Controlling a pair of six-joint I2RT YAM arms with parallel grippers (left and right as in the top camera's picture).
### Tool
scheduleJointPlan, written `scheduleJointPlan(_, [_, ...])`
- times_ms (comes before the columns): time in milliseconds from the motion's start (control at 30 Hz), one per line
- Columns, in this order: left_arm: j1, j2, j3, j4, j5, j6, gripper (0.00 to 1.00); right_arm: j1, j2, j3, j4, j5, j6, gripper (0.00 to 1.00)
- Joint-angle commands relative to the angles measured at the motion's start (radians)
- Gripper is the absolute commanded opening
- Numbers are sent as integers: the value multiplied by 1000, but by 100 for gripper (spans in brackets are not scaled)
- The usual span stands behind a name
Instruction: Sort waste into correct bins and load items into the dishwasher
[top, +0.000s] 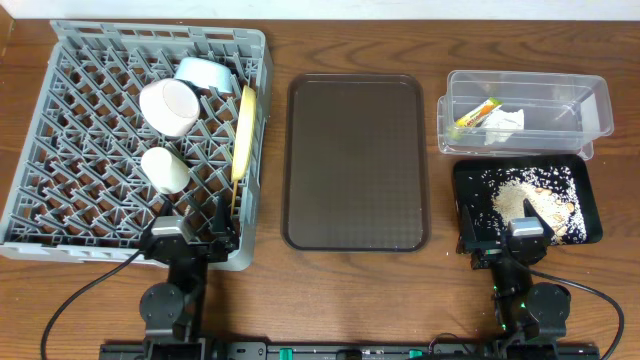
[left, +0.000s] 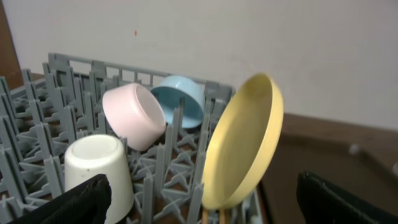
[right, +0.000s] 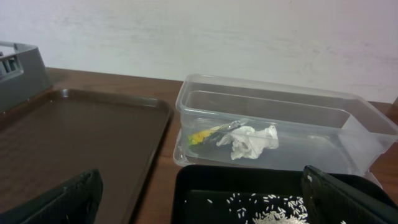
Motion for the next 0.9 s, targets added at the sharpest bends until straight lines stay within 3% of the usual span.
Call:
scheduleJointPlan(0, [-6,-10,-33,-55,7,92,95,11,-3,-1,-4,3,-5,99])
scheduleJointPlan(867, [-6,-7,-33,-101,7,91,95,11,-4,-1,-4,3,-5,99])
